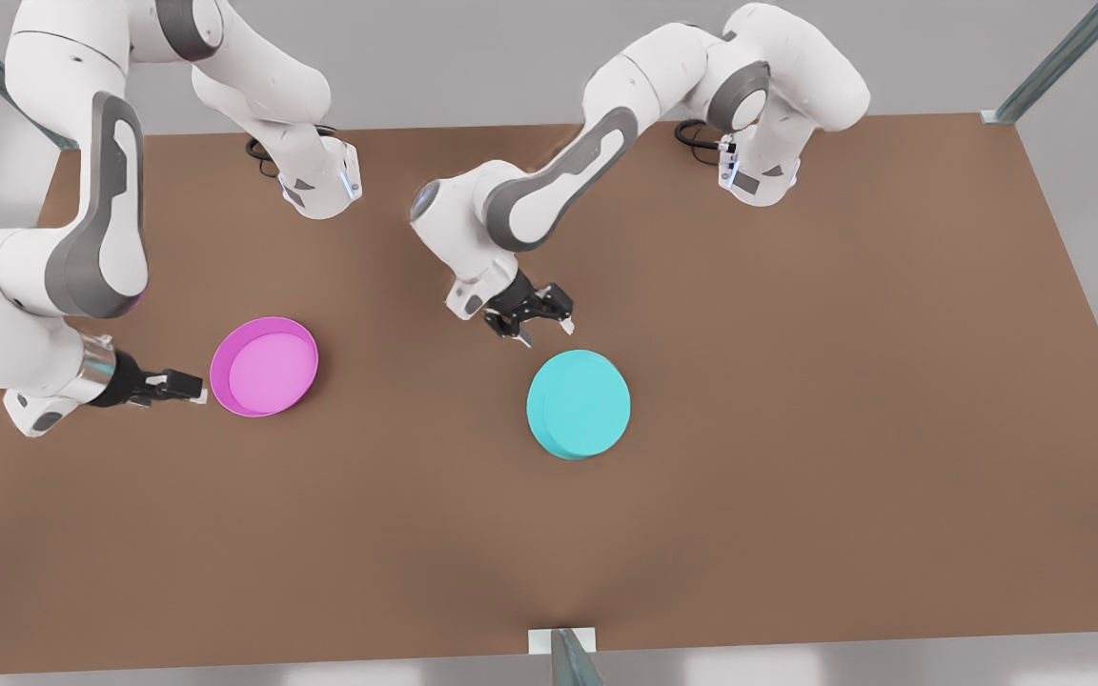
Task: Flip the blue plate over with the left arm, and stack the pink plate on top of the blue plate with the right arm
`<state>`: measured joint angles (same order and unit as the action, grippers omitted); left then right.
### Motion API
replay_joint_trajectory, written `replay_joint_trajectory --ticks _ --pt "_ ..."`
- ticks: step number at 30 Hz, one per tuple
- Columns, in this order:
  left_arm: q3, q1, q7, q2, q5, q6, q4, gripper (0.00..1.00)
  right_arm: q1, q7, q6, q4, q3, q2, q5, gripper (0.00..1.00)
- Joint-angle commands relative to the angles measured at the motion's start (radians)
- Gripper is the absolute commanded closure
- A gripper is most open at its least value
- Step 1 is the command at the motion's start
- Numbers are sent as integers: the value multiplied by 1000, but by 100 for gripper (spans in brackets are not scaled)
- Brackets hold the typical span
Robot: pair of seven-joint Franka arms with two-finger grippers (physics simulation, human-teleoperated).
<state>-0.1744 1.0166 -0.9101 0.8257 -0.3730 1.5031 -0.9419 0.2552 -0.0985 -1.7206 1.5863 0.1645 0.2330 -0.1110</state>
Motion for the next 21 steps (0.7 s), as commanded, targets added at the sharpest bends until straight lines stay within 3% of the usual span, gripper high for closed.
replay_joint_trajectory --ticks 1,3,5,6,7,9,10,11,21 --pt "1 -44 45 -33 428 -1 -8 0 -4 -20 -39 47 0 -29 1 0" --pt "-2 -251 311 -135 545 -121 -12 0 13 -90 -214 290 -6 -155 -25 0" --pt "-43 -412 594 -198 542 -246 -12 0 -8 -216 -205 299 -77 -147 -116 0" --pt "-167 -426 776 -229 530 -307 -14 0 -37 -361 -201 310 -143 -133 -182 0" --pt "-134 -545 855 -355 522 -282 -144 0 -63 -403 -191 328 -187 -126 -217 0" --pt "189 -795 856 -560 284 -192 -322 0 -63 -478 -198 365 -236 -101 -220 0" --pt "196 -829 858 -670 289 -92 -464 0 -66 -526 -204 412 -273 -87 -272 0" --pt "196 -829 841 -701 287 -52 -512 0 -66 -572 -235 448 -283 -86 -292 0" --pt "185 -828 844 -665 275 -66 -489 0 -60 -862 -510 570 -349 111 -328 0"
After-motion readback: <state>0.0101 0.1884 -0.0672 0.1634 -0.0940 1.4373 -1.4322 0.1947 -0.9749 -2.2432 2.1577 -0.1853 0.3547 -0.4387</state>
